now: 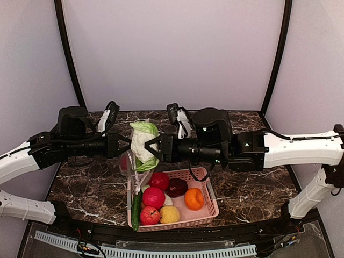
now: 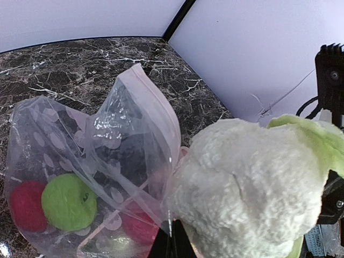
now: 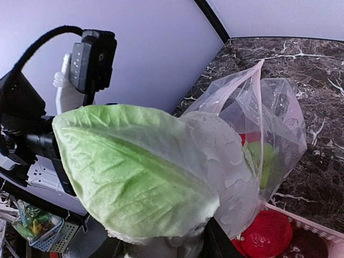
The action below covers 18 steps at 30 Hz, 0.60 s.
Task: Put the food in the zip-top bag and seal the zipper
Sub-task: Place the fake vegetable in the zipper food storage bag.
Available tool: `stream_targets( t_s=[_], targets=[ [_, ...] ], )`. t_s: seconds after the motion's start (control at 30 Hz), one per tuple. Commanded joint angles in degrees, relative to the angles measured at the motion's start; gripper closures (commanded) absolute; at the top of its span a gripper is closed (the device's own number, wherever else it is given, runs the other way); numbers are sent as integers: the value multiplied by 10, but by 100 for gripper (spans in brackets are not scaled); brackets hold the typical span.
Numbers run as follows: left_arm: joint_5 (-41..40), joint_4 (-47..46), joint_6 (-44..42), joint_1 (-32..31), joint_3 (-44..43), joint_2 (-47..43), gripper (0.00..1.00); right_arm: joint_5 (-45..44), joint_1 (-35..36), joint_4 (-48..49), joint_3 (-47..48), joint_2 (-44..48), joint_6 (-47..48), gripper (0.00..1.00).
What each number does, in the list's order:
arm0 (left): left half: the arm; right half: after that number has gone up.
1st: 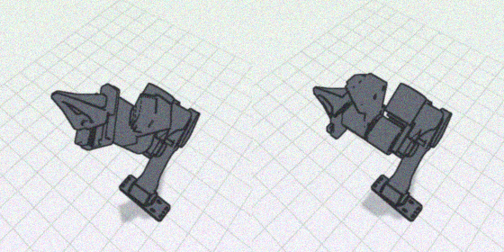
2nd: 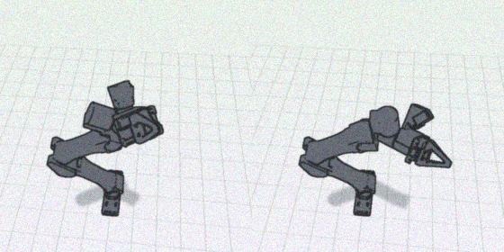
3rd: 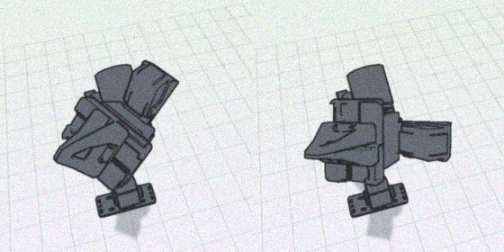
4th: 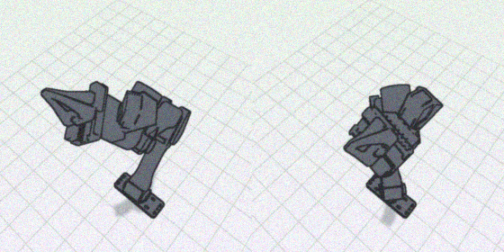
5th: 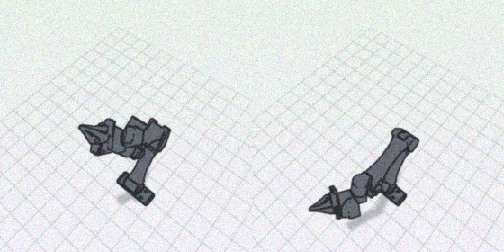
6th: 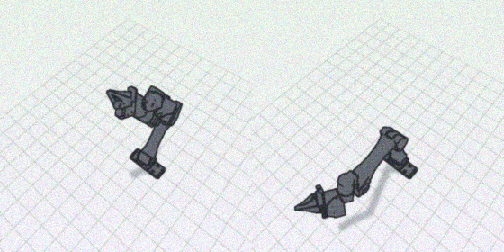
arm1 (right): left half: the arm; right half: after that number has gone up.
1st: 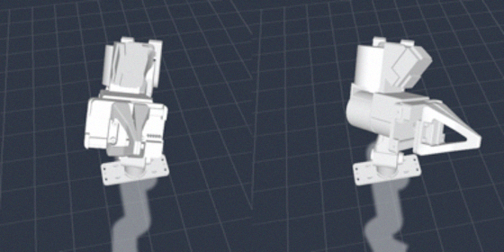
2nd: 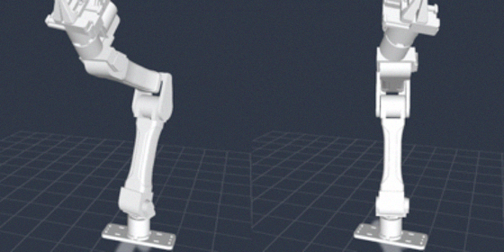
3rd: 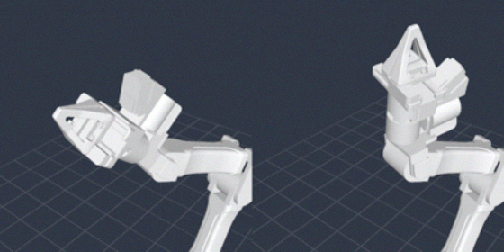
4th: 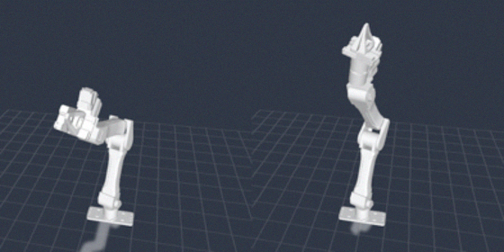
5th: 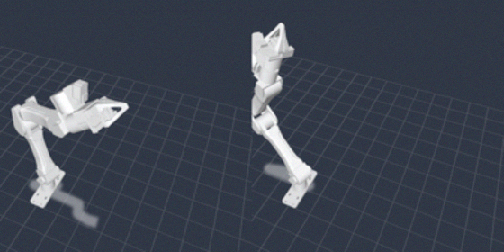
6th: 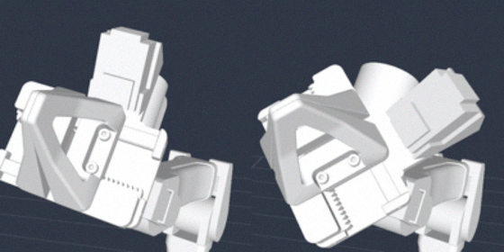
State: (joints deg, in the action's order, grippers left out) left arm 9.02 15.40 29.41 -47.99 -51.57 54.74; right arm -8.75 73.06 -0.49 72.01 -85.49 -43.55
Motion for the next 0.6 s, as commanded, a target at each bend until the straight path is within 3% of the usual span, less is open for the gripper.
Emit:
stream_targets(
  t_s=[0.0,0.57],
  targets=[
    [2,-1,2,3,-9,-7,99,-16,-3,24,-25,-14,-29,89],
    [-4,7,1,3,-10,-21,99,-60,-11,-84,-3,-62,-62,91]
  ],
)
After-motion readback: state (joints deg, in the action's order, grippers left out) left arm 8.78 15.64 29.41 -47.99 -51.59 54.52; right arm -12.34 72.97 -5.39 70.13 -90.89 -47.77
